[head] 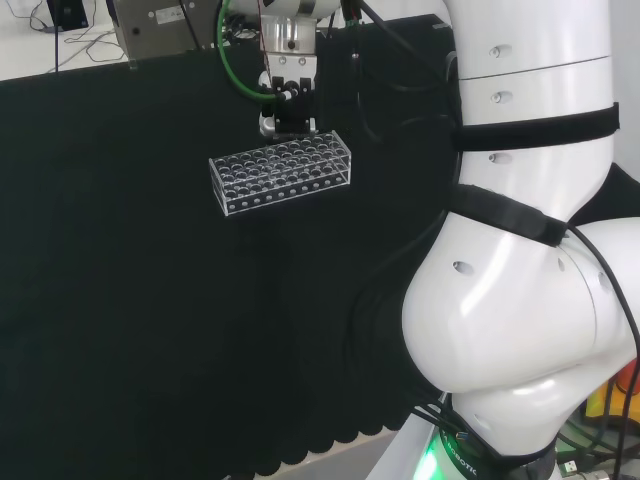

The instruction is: Put the test tube back in the rack.

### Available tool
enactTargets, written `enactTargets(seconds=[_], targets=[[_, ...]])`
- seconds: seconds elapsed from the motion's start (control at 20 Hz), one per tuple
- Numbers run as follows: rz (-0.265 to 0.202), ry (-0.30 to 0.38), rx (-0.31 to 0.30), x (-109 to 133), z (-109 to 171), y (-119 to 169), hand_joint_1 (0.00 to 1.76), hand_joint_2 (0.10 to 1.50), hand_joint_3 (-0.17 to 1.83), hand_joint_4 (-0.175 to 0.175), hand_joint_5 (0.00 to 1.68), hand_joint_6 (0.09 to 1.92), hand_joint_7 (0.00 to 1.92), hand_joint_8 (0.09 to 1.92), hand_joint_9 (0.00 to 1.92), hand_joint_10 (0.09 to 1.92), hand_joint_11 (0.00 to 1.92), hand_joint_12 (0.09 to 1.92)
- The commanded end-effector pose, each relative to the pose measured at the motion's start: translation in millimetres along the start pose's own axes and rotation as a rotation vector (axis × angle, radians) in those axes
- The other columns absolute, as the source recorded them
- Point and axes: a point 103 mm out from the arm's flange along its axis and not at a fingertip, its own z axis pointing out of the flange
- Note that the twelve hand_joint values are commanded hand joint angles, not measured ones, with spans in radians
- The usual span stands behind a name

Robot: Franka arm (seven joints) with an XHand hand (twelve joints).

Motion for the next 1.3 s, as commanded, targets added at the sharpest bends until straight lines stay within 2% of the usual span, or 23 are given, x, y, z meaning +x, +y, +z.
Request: enactTargets(seconds=[0.05, 0.2, 0.25, 0.35, 0.4, 0.5, 0.6, 0.75, 0.85, 1.15, 1.3], targets=[[0.003, 0.01, 0.015, 0.2, 3.4, 0.6, 1.42, 1.08, -0.17, -0.175, 1.32, 0.09, 1.19, 0.94, 1.27, 0.67, 1.37, 0.82], [0.017, 0.022, 0.056, -0.8, 2.3, 1.3, 1.42, 1.07, -0.17, -0.175, 1.32, 0.09, 1.21, 0.92, 1.28, 0.64, 1.37, 0.83], [0.013, 0.024, 0.067, -0.9, 2.1, 1.1, 1.38, 1.07, -0.16, -0.175, 1.3, 0.13, 1.23, 0.87, 1.35, 0.64, 1.37, 0.85], [0.005, 0.032, 0.072, -0.4, 1.6, -0.3, 1.32, 1.07, -0.14, -0.175, 1.23, 0.46, 1.24, 0.73, 1.43, 0.6, 1.31, 0.99], [-0.001, 0.039, 0.078, -0.3, 1.0, -0.8, 1.31, 1.07, -0.11, -0.175, 1.17, 0.61, 1.21, 0.74, 1.41, 0.58, 1.24, 1.09], [-0.012, 0.053, 0.081, -0.4, -0.7, -1.8, 1.32, 1.04, -0.13, -0.175, 0.99, 0.7, 1.19, 0.71, 1.32, 0.58, 1.07, 1.23], [-0.016, 0.064, 0.082, -0.3, -2.7, -2.8, 1.28, 1.01, -0.16, -0.166, 0.84, 0.74, 1.03, 0.82, 1.21, 0.64, 0.95, 1.29], [-0.026, 0.075, 0.083, -2.6, -5.4, -4.3, 1.24, 0.98, -0.17, -0.122, 0.68, 0.79, 0.8, 0.92, 1.05, 0.73, 0.83, 1.34], [-0.031, 0.078, 0.084, -2.3, -7.3, -5.4, 1.23, 0.98, -0.17, -0.1, 0.62, 0.8, 0.7, 0.94, 0.98, 0.77, 0.79, 1.35], [-0.057, 0.097, 0.086, -1.8, -11.6, -11.4, 1.21, 0.96, -0.17, -0.062, 0.57, 0.79, 0.52, 0.95, 0.87, 0.81, 0.72, 1.38], [-0.078, 0.116, 0.089, -2.2, -19.2, -16.4, 1.16, 0.94, -0.17, -0.034, 0.41, 0.74, 0.38, 0.95, 0.73, 0.85, 0.58, 1.44]])
